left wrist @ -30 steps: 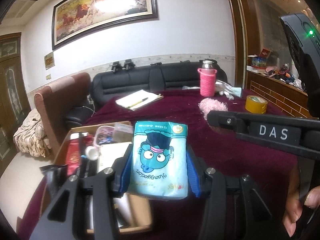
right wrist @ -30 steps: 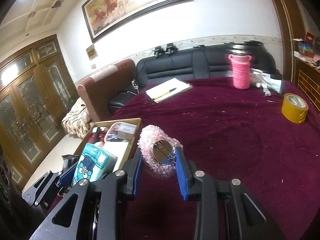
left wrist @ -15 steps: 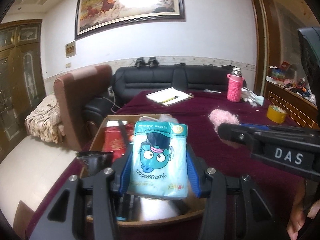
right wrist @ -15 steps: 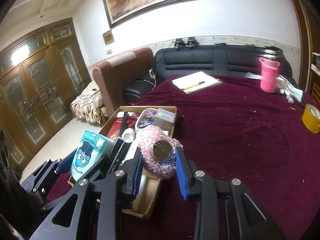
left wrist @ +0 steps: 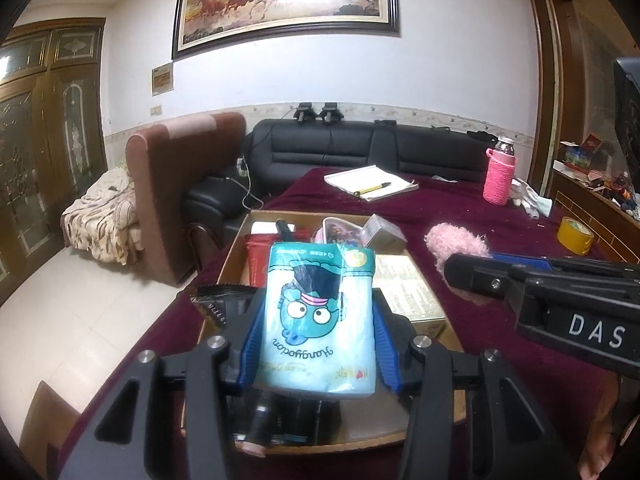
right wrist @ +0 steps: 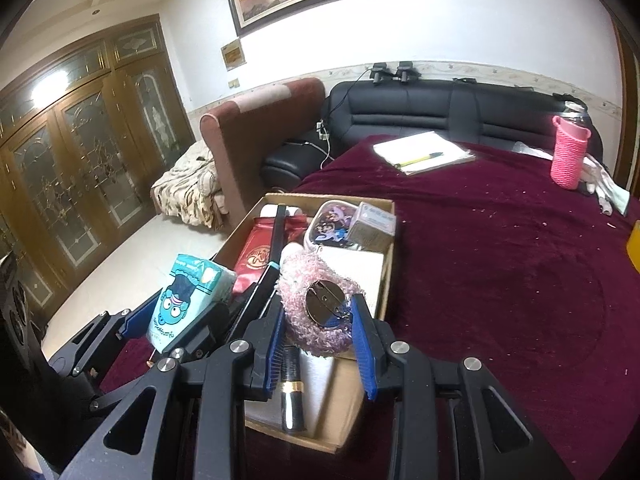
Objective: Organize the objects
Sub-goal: 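Carry the tissue pack and hair tie over the cardboard tray, then lower the tissue pack and hair tie into the tray and open both grippers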
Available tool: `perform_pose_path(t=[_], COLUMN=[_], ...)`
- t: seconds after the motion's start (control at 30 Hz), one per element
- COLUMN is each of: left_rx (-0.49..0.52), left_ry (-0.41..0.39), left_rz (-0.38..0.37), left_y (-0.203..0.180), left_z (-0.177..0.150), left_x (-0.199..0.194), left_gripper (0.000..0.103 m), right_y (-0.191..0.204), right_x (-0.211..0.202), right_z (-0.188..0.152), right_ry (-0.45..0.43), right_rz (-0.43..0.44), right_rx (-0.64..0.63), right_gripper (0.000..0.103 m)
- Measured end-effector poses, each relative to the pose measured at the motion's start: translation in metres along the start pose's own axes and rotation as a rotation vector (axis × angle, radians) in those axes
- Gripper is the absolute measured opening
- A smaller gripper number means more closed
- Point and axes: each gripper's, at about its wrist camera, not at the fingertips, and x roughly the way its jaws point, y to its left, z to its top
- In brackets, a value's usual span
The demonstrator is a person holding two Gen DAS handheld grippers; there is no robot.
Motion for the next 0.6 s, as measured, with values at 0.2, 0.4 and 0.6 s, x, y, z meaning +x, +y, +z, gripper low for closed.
perform_pose_path(t=[0.2,0.4,0.6], left_rx=[-0.013,-0.027,-0.059], left_ry=[0.025,0.05,0.08], left_rz=[0.009,0.017,0.011], left_y=[0.008,0.015,0.024], left_z=[-0.003,-0.005,-0.007], left_x=[0.012,0.021,0.029], left_gripper=[0.047,0.047,0.047], right_y=[0.003,0.008,0.014], right_x=[0.014,0.028,0.044], right_z=[0.002,0.008,0.016], right_ry=[0.02,0.035,0.058], right_rz=[0.008,0.013,0.018], right_rx=[0.001,-0.011,-0.021], right_gripper=[0.035,0.035,0.035])
